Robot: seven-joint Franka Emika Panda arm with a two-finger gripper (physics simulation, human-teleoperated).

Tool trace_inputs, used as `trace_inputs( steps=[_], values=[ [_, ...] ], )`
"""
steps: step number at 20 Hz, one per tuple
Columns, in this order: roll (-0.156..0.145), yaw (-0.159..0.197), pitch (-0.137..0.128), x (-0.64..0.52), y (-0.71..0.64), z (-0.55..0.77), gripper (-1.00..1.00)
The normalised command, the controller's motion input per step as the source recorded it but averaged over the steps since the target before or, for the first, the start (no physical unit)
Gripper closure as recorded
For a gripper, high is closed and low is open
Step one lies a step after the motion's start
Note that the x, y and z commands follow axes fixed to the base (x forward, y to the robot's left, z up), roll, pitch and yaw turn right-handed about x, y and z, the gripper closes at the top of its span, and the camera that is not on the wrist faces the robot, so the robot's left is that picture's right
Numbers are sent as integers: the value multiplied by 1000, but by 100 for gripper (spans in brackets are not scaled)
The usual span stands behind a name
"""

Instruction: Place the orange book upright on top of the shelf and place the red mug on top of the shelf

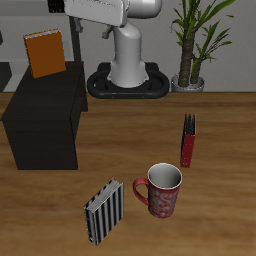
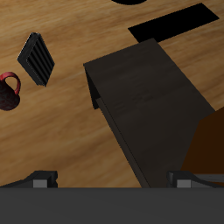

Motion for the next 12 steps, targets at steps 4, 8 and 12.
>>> trace_inputs(
  steps=[4,8,12],
  values=[
    [53,158,19,232,742,-291,-100],
    [58,125,28,217,717,-232,-100],
    [34,119,40,391,683,-190,-100]
  ],
)
